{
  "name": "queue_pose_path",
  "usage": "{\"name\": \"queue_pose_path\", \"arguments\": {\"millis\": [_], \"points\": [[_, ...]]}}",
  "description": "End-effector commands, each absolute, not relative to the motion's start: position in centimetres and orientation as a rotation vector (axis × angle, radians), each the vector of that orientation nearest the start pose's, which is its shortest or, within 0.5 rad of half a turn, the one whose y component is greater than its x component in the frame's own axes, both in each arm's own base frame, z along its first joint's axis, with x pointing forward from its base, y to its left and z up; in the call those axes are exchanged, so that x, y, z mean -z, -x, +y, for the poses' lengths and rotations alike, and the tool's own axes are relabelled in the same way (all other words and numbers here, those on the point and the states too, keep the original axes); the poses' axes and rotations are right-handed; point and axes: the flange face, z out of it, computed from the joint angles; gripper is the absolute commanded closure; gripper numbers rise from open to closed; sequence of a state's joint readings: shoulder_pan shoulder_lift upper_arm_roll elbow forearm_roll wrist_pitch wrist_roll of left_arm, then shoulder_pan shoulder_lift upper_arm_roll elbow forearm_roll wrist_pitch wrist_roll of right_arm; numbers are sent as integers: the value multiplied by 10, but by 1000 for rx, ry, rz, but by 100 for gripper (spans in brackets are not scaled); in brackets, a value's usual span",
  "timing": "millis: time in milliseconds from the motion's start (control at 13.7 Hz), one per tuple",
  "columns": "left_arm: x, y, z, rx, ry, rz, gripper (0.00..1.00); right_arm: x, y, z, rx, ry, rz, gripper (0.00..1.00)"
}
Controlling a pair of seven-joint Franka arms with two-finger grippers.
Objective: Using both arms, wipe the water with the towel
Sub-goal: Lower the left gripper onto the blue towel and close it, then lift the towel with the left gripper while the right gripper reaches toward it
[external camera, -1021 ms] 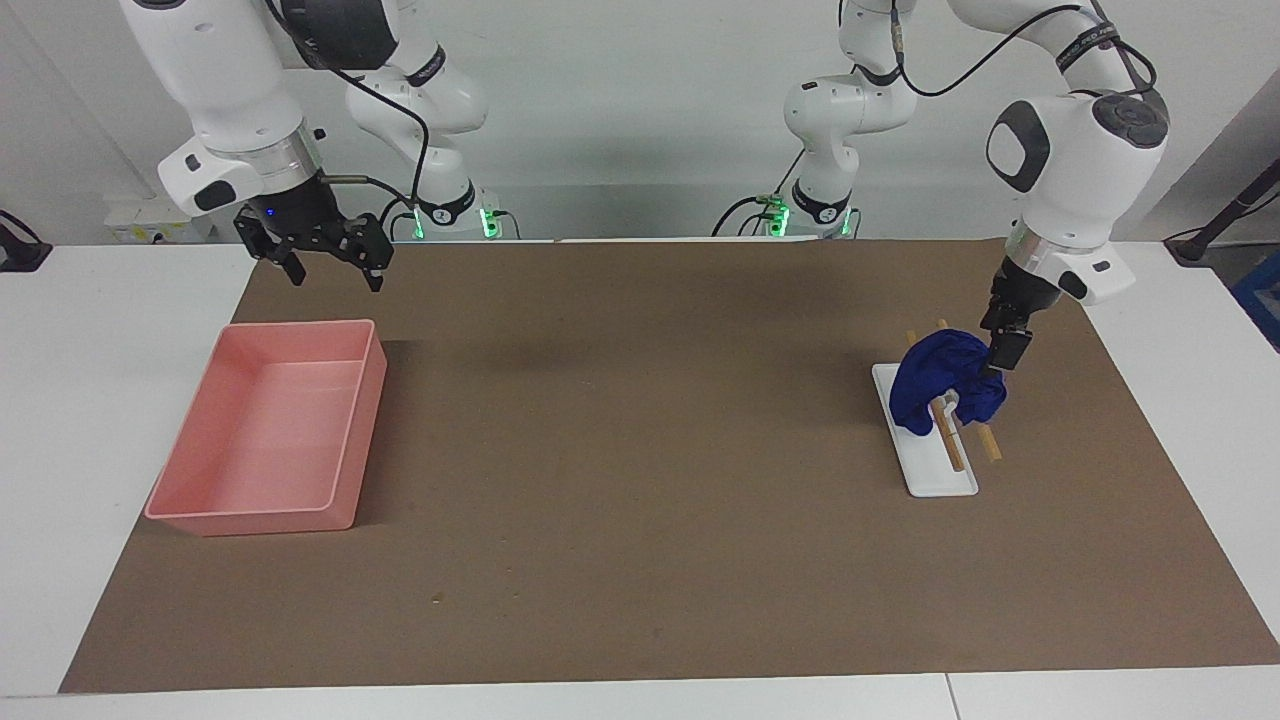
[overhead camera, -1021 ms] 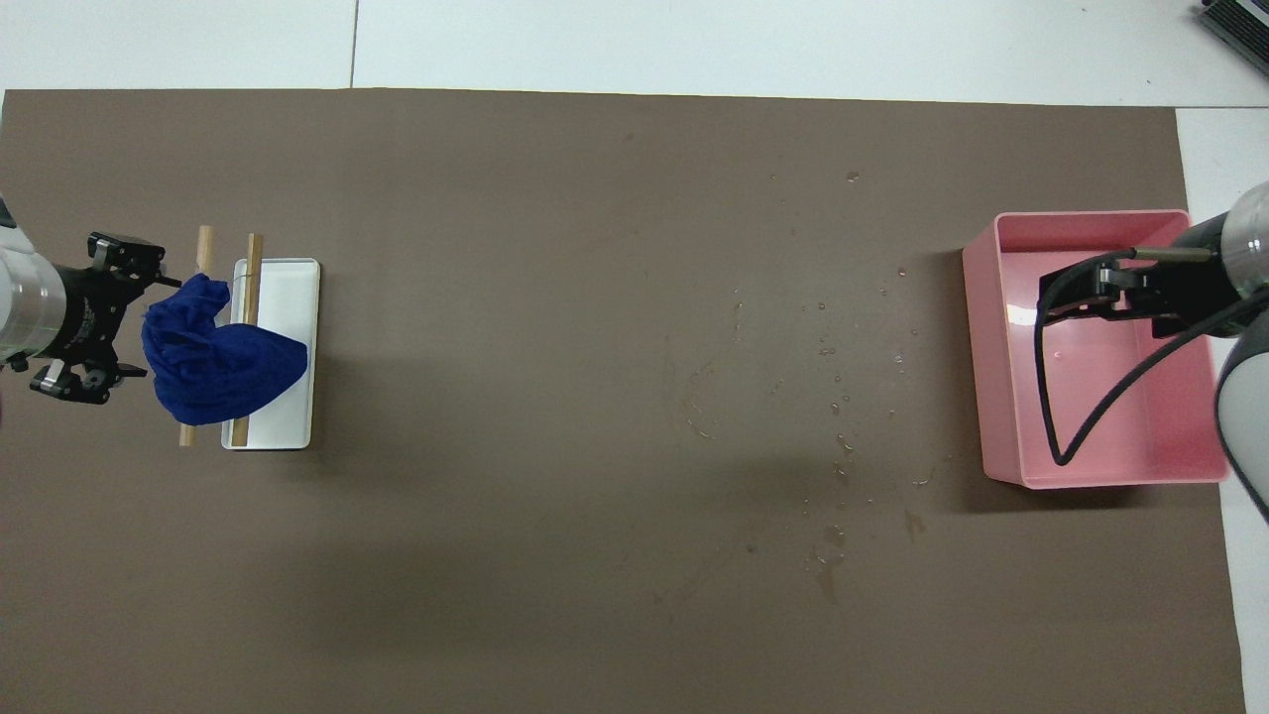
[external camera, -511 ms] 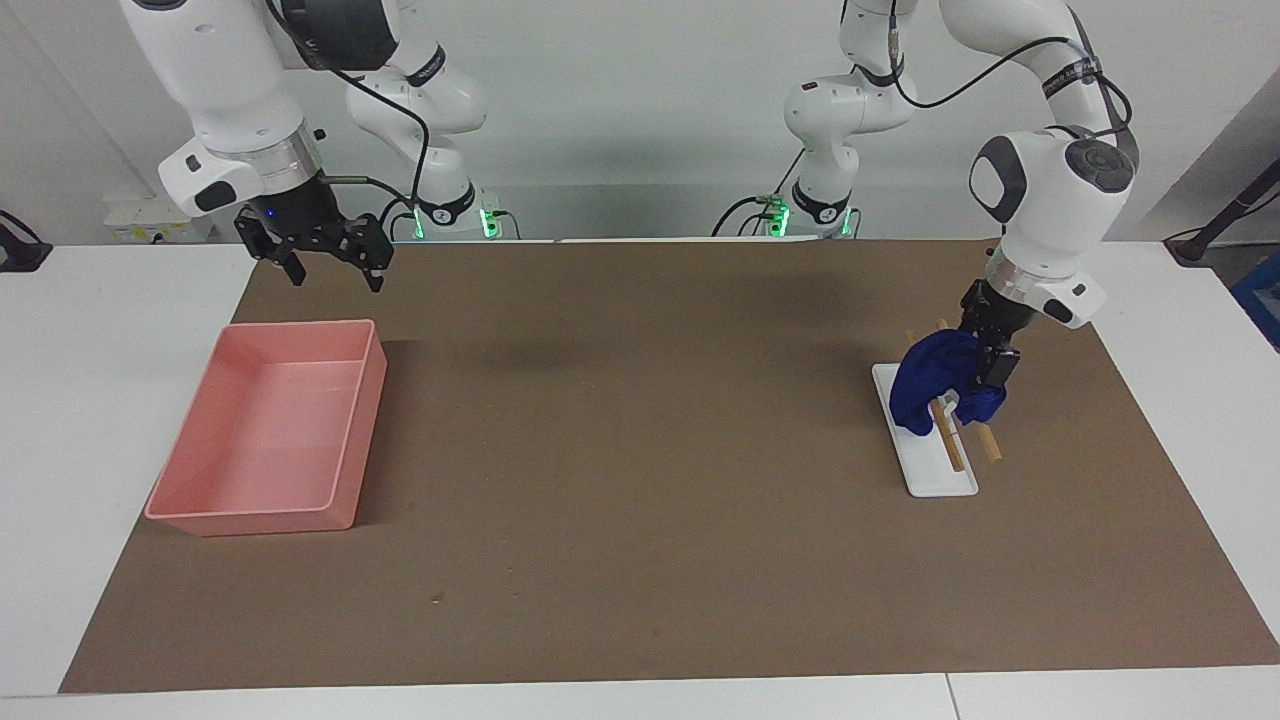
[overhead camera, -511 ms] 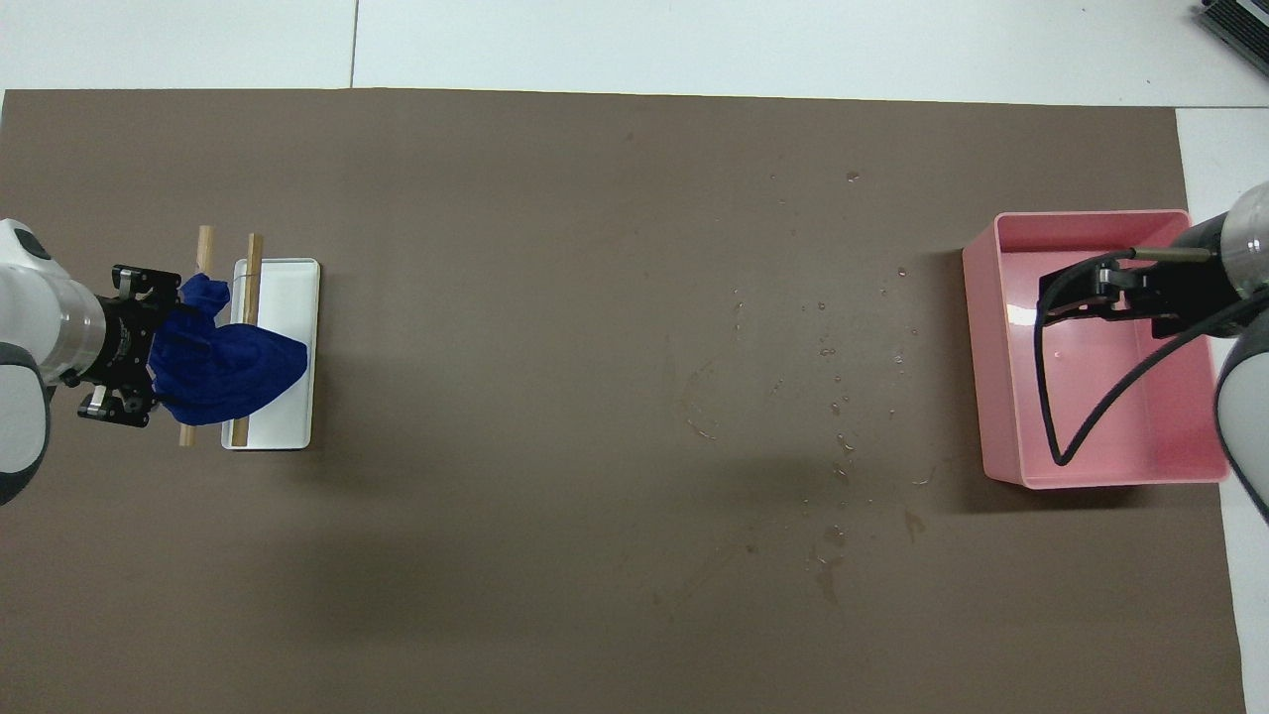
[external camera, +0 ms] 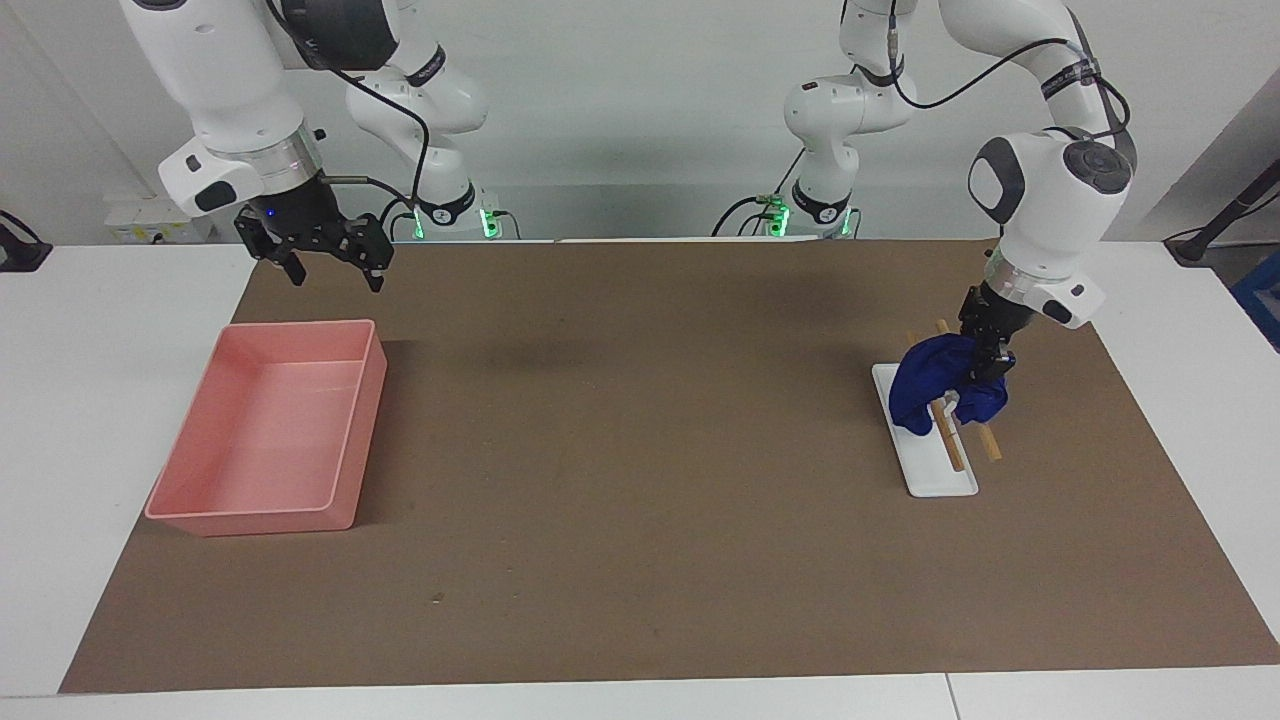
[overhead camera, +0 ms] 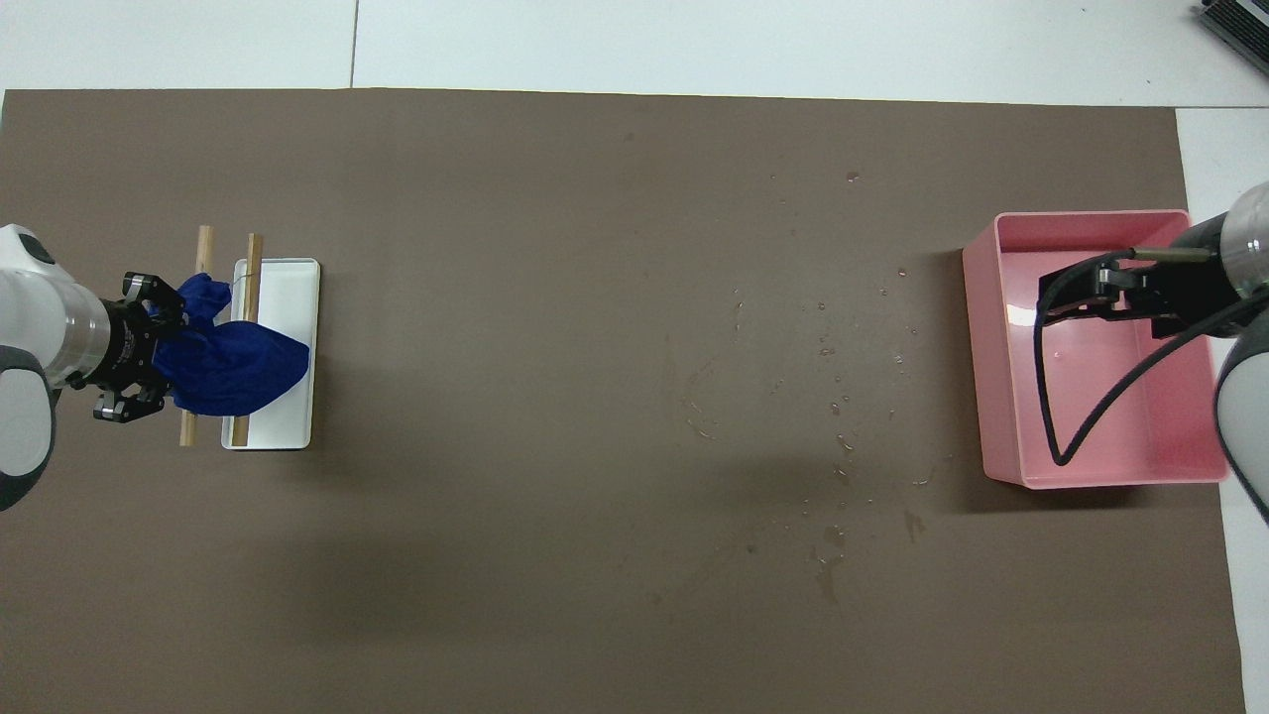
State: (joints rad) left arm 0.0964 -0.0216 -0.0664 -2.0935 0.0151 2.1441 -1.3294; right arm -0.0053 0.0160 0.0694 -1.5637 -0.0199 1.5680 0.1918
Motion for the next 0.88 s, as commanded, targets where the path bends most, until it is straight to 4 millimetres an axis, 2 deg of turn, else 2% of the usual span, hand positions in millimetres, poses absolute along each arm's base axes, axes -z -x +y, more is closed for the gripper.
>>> {"name": "queue_pose_path", "arguments": {"millis": [0,146,219,438,584,657,803], "points": [[-437,-546,15,115,2461,-1996,100,-620,-555,35,-13,3144,198,0],[-447,-556,9,87,2466,-2016,100,-622,-557,40,12,3129,293,0],[-455,-564,7,32,2463,-2051,100,-623,-558,57,21,3100,296,0],[-496,-592,-12,-73,2409,-2207,100,-626,-558,78,6,3019,459,0],[-520,-601,-40,-126,2378,-2313,100,-632,-556,98,-20,2928,605,0],[-532,-601,-54,-151,2355,-2381,100,-635,-554,117,-25,2881,673,0],[-553,-592,-93,-199,2326,-2468,100,-642,-550,149,-44,2772,820,0]]}}
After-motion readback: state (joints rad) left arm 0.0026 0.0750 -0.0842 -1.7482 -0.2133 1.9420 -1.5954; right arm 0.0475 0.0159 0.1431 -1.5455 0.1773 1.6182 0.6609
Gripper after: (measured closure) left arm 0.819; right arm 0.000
